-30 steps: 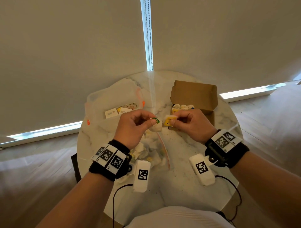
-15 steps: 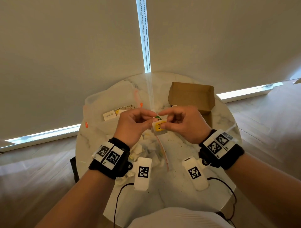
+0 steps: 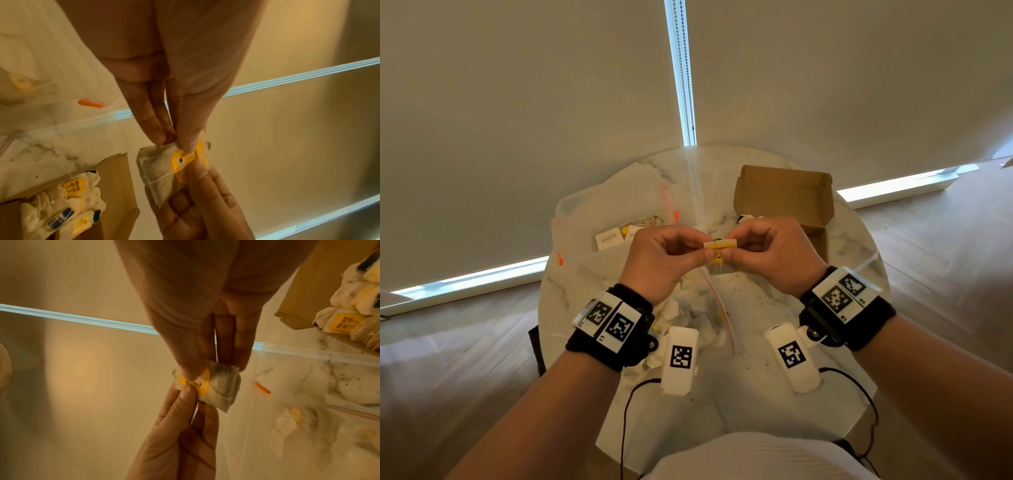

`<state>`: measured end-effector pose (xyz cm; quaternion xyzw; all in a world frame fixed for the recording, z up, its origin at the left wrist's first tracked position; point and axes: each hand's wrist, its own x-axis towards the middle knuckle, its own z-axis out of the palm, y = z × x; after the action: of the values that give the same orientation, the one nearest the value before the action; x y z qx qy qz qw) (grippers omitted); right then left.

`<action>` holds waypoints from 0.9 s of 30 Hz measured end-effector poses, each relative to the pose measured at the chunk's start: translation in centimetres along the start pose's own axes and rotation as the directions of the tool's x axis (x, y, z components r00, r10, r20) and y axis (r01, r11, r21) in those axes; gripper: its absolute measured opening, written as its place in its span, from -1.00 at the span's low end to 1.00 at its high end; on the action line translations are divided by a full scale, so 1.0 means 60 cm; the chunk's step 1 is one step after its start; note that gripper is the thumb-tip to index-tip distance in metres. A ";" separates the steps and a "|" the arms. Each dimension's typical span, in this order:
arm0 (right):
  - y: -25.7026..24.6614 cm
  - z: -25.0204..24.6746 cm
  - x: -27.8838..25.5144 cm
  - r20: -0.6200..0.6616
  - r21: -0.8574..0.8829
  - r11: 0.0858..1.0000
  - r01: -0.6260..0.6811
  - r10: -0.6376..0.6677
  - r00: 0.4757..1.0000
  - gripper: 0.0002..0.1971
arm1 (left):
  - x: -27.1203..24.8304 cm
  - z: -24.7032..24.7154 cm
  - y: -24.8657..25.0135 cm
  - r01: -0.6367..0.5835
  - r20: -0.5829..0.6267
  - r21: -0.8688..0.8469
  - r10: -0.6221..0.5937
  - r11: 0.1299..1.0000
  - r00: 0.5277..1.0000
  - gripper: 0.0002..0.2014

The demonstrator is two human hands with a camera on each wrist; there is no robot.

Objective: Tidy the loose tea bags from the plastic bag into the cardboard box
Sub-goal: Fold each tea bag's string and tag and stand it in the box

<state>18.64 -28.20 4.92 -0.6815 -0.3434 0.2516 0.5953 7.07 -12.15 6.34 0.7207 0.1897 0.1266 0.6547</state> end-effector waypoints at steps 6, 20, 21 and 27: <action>0.022 -0.029 0.015 -0.044 -0.062 0.993 -0.101 0.098 0.994 -0.85 | 0.021 0.015 -0.011 0.034 -0.023 0.006 -0.034 0.999 0.999 -0.78; 0.269 -0.160 0.060 -0.388 -0.304 0.669 -0.678 0.563 0.729 -0.88 | 0.047 0.006 -0.048 0.137 -0.044 0.063 -0.135 0.989 0.990 -0.81; 0.279 -0.156 0.064 -0.360 -0.300 0.659 -0.690 0.591 0.722 -0.88 | 0.048 0.005 -0.050 0.143 -0.044 0.063 -0.140 0.988 0.989 -0.82; 0.321 -0.152 0.090 -0.428 -0.336 0.589 -0.735 0.599 0.676 -0.85 | 0.055 -0.001 -0.062 0.168 -0.051 0.052 -0.166 0.984 0.985 -0.83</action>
<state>32.17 -30.95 -12.15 -0.9129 -0.0262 0.2686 0.3061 9.58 -10.41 2.44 0.7171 0.2680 0.0825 0.6381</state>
